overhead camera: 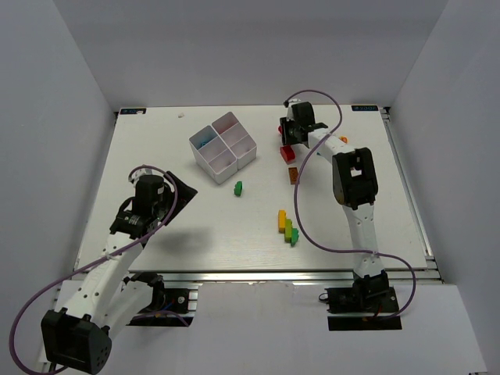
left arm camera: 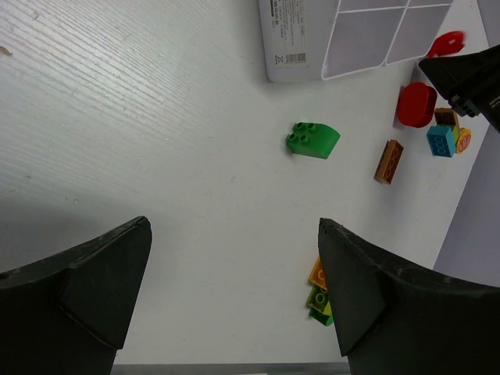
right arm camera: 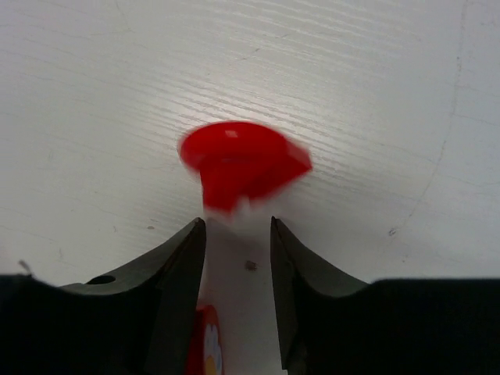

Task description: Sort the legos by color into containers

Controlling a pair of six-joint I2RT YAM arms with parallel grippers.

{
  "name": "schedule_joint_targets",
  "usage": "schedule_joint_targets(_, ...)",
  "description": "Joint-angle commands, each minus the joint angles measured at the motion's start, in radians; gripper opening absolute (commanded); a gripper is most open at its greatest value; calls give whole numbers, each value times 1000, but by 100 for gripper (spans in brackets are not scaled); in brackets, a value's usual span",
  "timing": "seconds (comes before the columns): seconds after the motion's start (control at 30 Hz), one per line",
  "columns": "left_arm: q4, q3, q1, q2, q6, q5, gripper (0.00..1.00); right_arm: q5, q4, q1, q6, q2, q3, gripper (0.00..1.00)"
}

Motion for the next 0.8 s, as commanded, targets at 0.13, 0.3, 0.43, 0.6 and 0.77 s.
schedule_joint_targets(0.13, 0, 24, 3, -30, 1, -1, 96, -71, 85, 5, -24, -51, 43, 16)
schedule_joint_targets(0.3, -1, 21, 2, -44, 2, -5, 97, -112, 118, 19, -25, -96, 84, 12)
schedule_joint_targets(0.43, -1, 16, 2, -52, 1, -7, 96, -115, 116, 20, -19, -104, 75, 14)
schedule_joint_targets(0.6, 7, 2, 2, -61, 0, 1, 96, -120, 115, 19, -7, -119, 39, 21)
schedule_joint_targets(0.77, 54, 4, 3, -61, 20, 35, 97, -146, 127, 19, -11, -139, 23, 50)
